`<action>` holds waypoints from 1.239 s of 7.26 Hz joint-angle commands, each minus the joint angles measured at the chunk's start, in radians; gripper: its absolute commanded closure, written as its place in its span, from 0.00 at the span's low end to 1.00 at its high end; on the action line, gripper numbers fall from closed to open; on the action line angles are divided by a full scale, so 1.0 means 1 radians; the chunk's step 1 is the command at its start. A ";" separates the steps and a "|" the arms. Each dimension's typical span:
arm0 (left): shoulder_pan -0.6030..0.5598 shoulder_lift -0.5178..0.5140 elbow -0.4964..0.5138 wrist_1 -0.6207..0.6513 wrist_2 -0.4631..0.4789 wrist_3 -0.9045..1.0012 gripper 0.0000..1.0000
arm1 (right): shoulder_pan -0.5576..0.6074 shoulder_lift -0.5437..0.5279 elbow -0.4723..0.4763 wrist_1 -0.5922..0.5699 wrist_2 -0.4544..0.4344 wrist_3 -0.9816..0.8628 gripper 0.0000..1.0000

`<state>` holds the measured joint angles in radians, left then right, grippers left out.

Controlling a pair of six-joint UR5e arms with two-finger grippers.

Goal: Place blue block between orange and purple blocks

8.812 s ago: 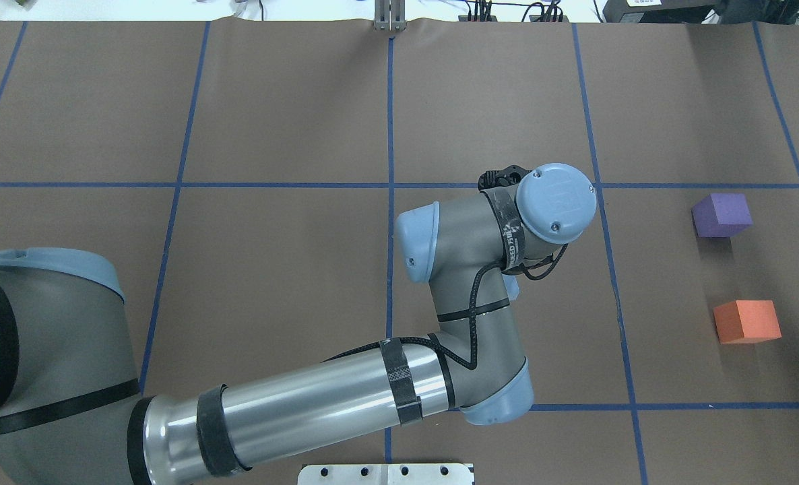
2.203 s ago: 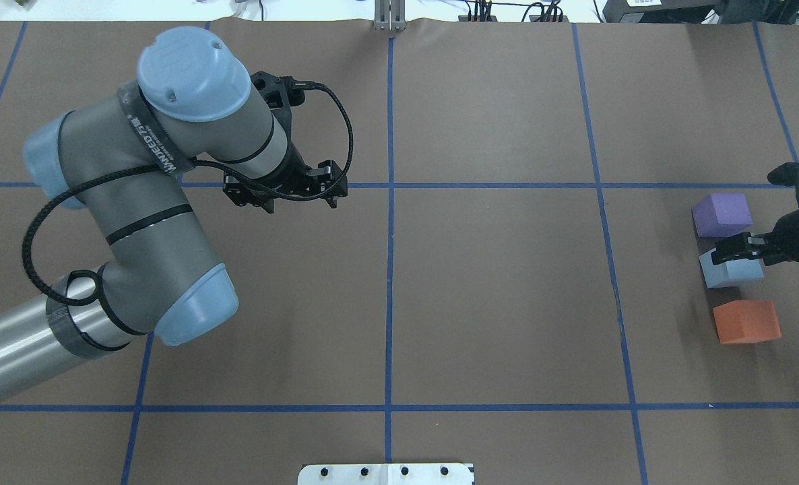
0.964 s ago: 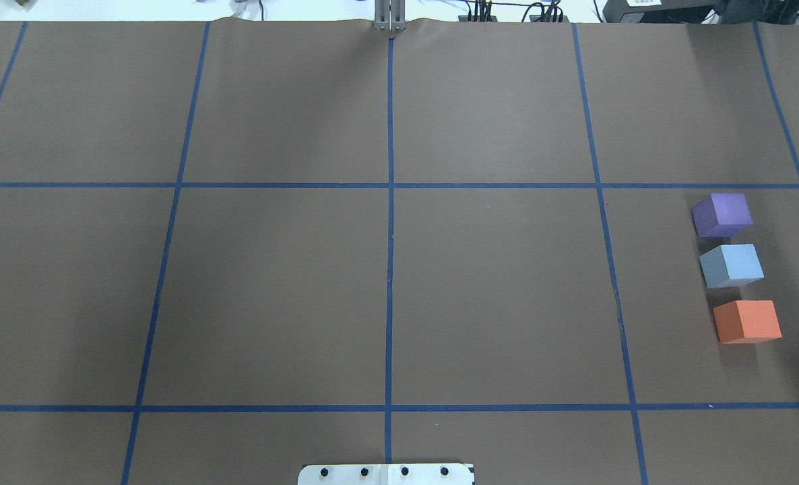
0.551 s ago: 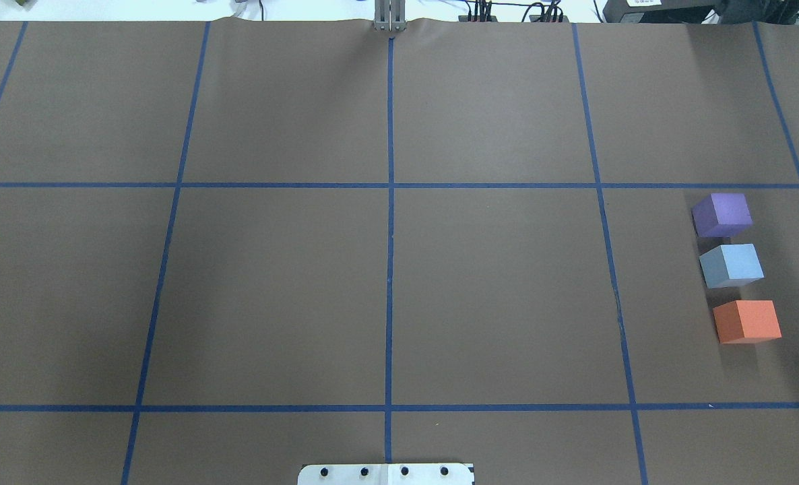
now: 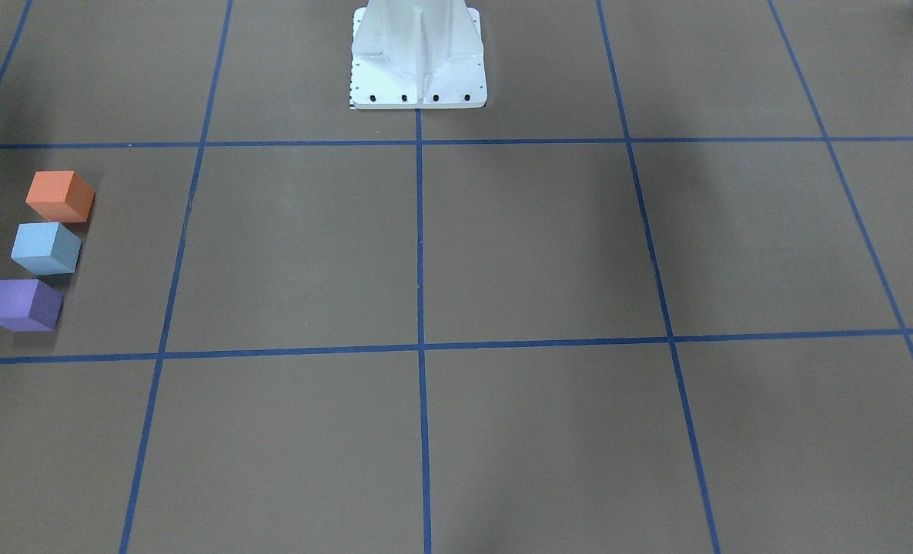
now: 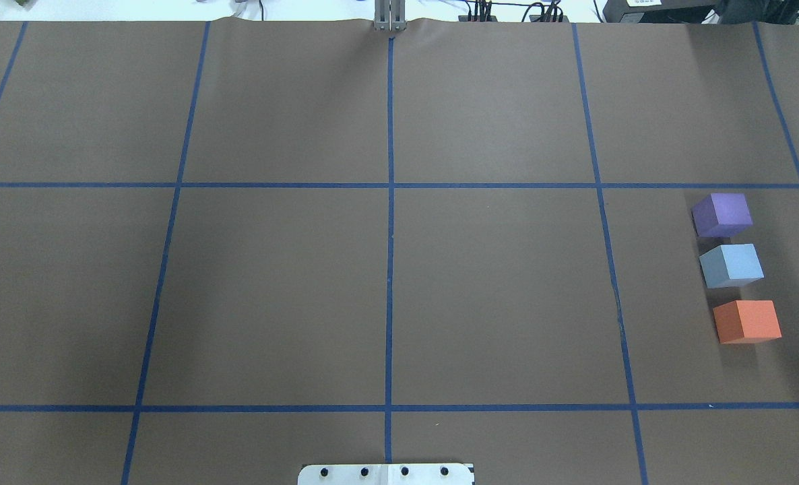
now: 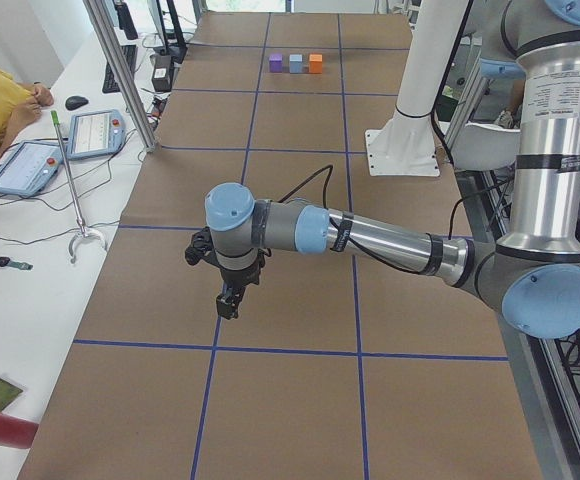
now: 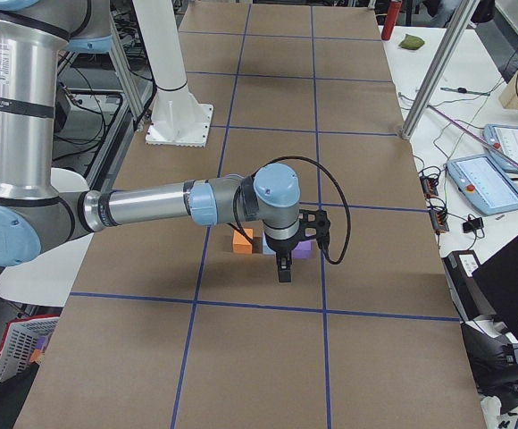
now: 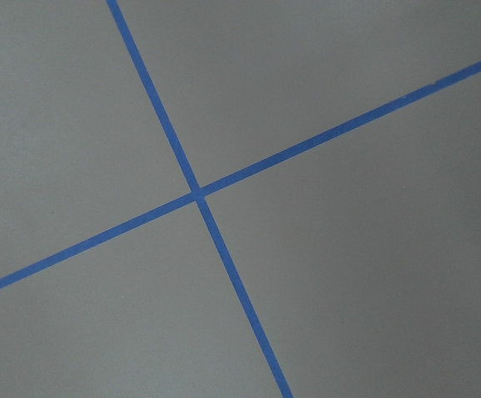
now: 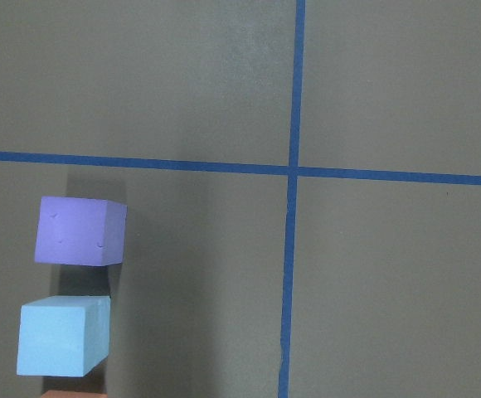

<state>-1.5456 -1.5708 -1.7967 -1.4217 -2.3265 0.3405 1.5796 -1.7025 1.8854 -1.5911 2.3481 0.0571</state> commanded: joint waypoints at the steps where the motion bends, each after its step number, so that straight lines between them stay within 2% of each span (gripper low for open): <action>1: -0.013 0.040 -0.015 0.006 -0.010 -0.002 0.00 | -0.018 0.013 -0.002 -0.003 -0.001 0.001 0.00; 2: -0.016 0.063 -0.022 0.006 -0.011 -0.003 0.00 | -0.027 0.030 -0.012 -0.007 0.000 0.004 0.00; 4: -0.011 0.154 -0.180 0.000 -0.010 -0.150 0.00 | -0.035 0.049 -0.029 -0.007 -0.001 0.003 0.00; 7: -0.010 0.158 -0.176 -0.005 -0.011 -0.146 0.00 | -0.035 0.035 -0.028 0.000 -0.013 0.006 0.00; 9: -0.013 0.158 -0.228 -0.005 -0.011 -0.153 0.00 | -0.035 0.037 -0.028 0.014 -0.007 0.003 0.00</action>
<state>-1.5567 -1.4134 -1.9927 -1.4270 -2.3382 0.1915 1.5450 -1.6660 1.8586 -1.5873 2.3374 0.0609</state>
